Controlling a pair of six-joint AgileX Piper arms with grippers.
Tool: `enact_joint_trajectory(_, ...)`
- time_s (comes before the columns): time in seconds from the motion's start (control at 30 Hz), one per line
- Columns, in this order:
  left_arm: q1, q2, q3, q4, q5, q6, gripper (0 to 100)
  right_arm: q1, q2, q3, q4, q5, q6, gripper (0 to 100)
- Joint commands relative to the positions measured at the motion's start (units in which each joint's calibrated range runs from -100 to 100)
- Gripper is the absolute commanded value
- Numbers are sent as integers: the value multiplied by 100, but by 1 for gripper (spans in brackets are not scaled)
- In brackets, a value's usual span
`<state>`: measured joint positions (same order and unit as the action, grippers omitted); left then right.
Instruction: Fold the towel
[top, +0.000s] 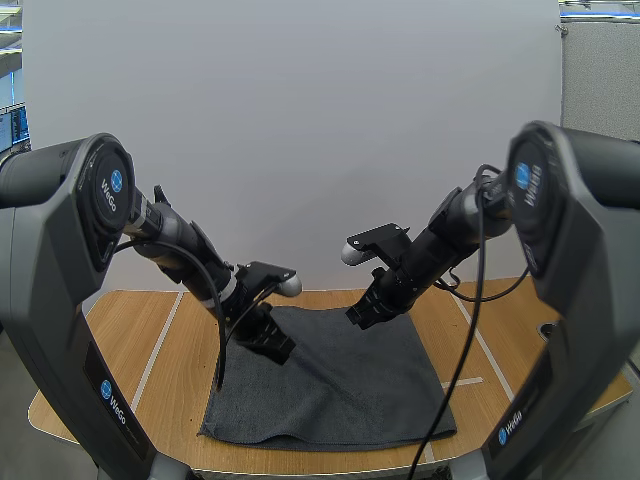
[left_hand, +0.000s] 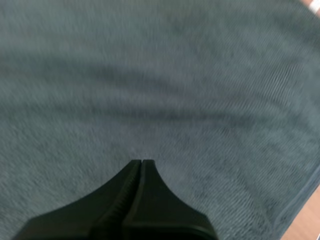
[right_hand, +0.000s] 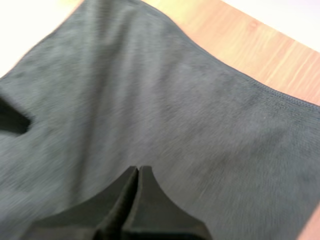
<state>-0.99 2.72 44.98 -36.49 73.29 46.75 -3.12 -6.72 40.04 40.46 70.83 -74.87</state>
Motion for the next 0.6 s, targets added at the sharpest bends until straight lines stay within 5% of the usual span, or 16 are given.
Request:
enact_joint_trajectory(0.0,-17,-58,542,267,-659,74,0,2,955,-567,380,-293,-268,0)
enact_joint_trajectory(0.57,-17,-58,1497,730,-1850,-15,0,2,1988,-863,342,-2118,-491,0)
